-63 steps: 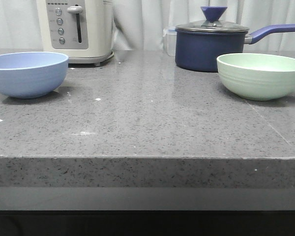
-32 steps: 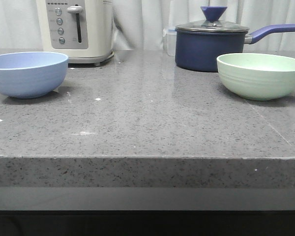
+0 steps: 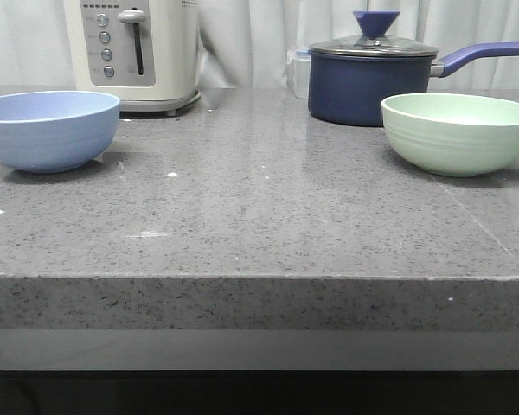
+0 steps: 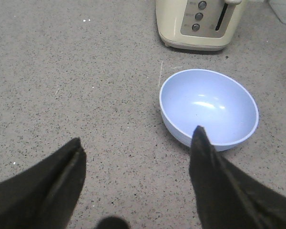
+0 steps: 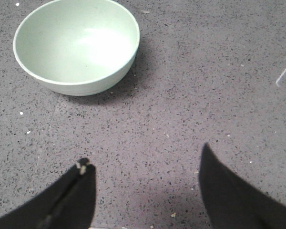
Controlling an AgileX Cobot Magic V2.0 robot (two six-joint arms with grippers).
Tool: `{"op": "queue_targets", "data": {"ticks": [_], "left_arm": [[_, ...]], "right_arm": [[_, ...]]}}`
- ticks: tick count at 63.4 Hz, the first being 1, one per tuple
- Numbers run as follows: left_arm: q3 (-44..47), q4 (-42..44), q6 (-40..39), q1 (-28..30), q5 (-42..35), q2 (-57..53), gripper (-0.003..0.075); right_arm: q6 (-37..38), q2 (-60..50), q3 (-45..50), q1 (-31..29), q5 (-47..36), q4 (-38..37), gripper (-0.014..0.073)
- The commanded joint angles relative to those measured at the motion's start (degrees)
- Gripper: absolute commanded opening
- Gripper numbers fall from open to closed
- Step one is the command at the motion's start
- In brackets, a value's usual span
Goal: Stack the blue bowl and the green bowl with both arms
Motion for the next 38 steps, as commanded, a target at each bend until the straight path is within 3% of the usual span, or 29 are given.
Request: {"op": "queue_targets", "data": {"ticks": [1, 13, 30, 38], "left_arm": [[-2.0, -0.2, -0.1, 0.0, -5.3, 0.3, 0.0526], [-2.0, -0.3, 0.6, -0.5, -7.0, 0.3, 0.0526], [-2.0, -0.1, 1.5, -9.6, -7.4, 0.3, 0.0526], [-2.0, -0.1, 1.5, -12.0, -7.4, 0.3, 0.0526]], "right_arm": [[-0.6, 0.3, -2.0, 0.1, -3.3, -0.7, 0.0543], [-0.6, 4.0, -6.0, 0.1, -0.6, -0.3, 0.0543], [-0.5, 17.5, -19.0, 0.0, 5.6, 0.0, 0.0543], [-0.5, 24.7, -25.8, -3.0, 9.5, 1.3, 0.0543]]}}
